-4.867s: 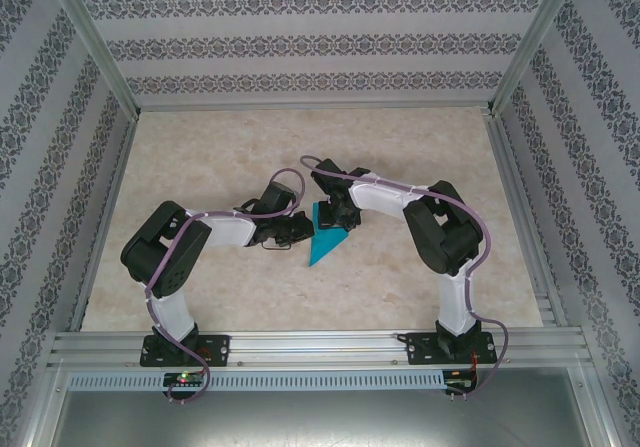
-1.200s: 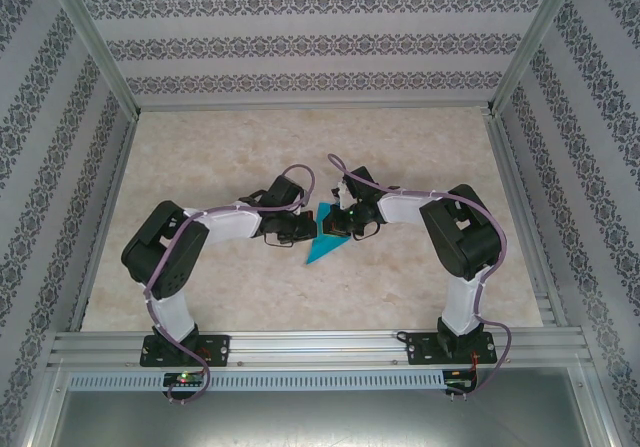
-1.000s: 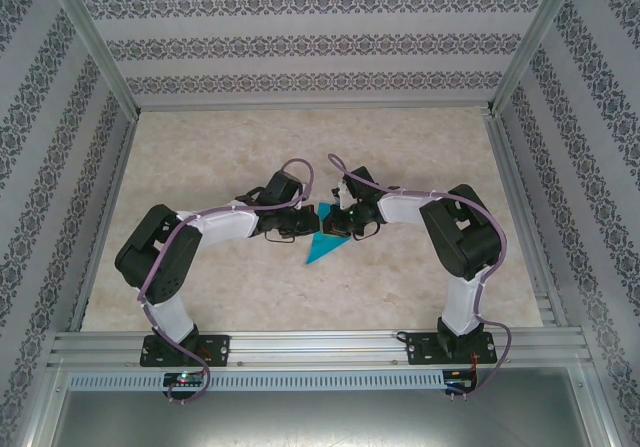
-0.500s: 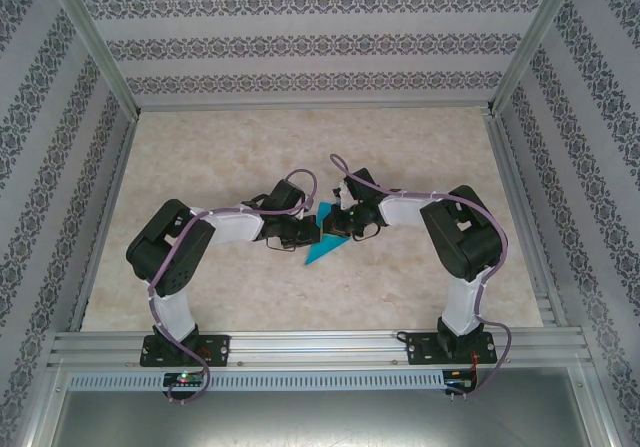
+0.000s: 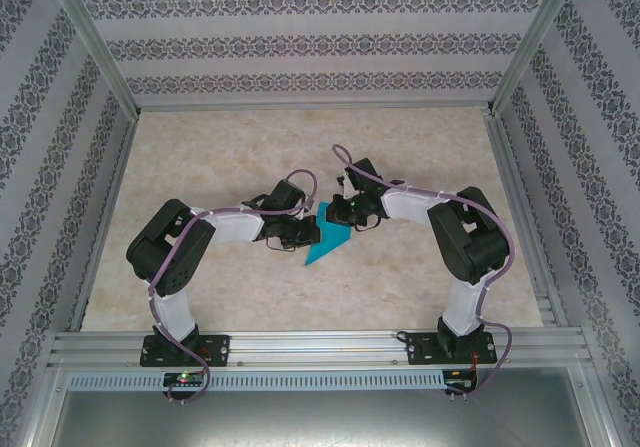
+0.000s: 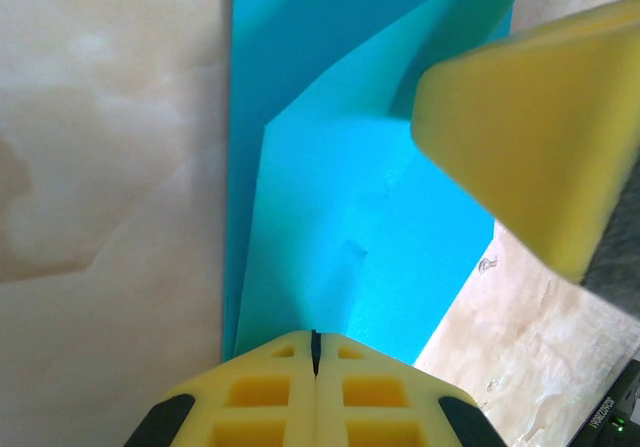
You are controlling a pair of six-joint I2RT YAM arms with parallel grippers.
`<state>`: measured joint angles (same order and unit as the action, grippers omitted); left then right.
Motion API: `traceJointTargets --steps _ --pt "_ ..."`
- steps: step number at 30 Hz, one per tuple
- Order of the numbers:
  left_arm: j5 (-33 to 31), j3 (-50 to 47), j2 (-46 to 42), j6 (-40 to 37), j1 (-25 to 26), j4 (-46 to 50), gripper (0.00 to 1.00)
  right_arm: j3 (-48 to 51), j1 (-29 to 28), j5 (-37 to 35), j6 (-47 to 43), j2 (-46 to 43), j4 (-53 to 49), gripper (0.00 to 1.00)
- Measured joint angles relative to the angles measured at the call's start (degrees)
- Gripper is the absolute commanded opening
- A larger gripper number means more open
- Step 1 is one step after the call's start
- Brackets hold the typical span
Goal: Fold a paper plane with a square sheet of paper (pick it up from the middle)
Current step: Fourth fold the wing at the center of the table.
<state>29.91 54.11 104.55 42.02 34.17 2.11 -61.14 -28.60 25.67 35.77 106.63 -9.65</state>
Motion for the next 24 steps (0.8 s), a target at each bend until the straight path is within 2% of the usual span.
traceJointTargets --steps 14,24 --pt "0.07 0.00 0.74 -0.02 0.00 0.07 0.02 -1.73 1.22 -4.00 -1.68 2.51 -2.91 0.08" --pt "0.07 0.02 0.85 -0.52 0.00 0.04 0.00 0.44 4.61 1.84 -2.34 2.67 0.55 0.09"
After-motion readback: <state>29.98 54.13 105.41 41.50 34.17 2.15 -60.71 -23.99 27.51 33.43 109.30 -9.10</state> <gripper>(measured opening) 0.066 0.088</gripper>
